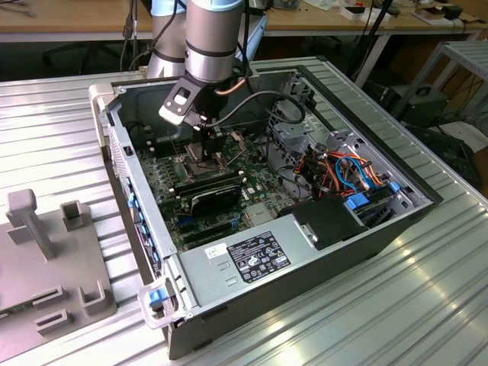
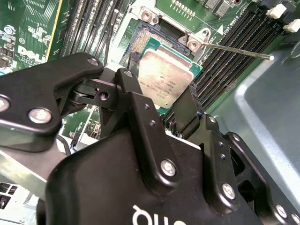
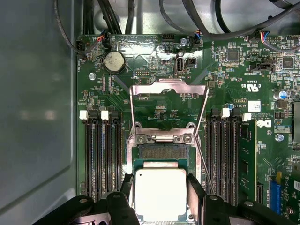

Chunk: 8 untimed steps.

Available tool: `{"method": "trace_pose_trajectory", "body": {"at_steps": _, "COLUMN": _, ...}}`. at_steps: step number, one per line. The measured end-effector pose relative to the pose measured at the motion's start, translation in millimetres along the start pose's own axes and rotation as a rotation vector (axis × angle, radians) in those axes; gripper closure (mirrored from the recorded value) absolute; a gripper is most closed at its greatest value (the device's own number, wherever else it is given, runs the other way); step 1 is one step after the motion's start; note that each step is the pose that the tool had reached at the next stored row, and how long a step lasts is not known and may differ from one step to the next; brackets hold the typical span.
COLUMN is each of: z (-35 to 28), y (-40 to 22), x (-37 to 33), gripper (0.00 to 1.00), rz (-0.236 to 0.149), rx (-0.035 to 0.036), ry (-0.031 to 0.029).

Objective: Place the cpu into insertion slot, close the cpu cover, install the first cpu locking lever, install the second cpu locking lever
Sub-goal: 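Place the cpu into insertion slot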

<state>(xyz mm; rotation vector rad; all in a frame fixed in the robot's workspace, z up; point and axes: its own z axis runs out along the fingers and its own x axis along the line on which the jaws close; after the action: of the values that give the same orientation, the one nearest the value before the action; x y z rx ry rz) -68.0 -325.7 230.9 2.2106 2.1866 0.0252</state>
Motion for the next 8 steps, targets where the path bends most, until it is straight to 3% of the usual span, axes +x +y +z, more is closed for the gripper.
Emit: {"method": "trace_pose_trajectory", "body": {"at_steps": 8, "z": 8.0, "y": 0.0, "x": -2.7, "gripper": 0.45, "rz": 0.000, "rx": 0.0000, "ry": 0.0006}}
